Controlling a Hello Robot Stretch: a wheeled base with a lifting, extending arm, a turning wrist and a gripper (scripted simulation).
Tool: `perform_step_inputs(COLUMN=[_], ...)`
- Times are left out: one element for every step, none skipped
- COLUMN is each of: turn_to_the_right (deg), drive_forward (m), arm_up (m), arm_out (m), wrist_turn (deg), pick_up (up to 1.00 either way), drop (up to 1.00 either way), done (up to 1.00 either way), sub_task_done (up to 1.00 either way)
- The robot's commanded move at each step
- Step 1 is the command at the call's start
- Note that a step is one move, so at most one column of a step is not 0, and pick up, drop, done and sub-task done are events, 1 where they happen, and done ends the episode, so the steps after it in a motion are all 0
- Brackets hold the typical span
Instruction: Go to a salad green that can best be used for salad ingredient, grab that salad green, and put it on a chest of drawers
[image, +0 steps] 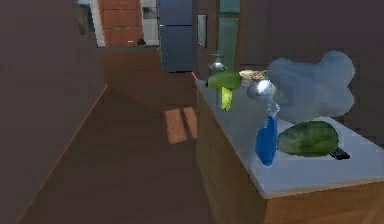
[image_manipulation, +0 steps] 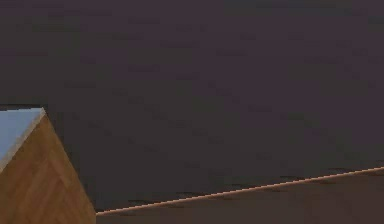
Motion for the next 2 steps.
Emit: perform_step_inputs(turn_to_the_right=[-45.0,-12.0], drive_forward=[0.00,0.00], arm_up=[0.00,0.00], arm_out=[0.00,0.00], wrist_turn=[0.0,0.0], pick_up=[0.00,0.00], drop=[0.00,0.00], done=[0.00,0.00], sub_task_done=[0.00,0.00])
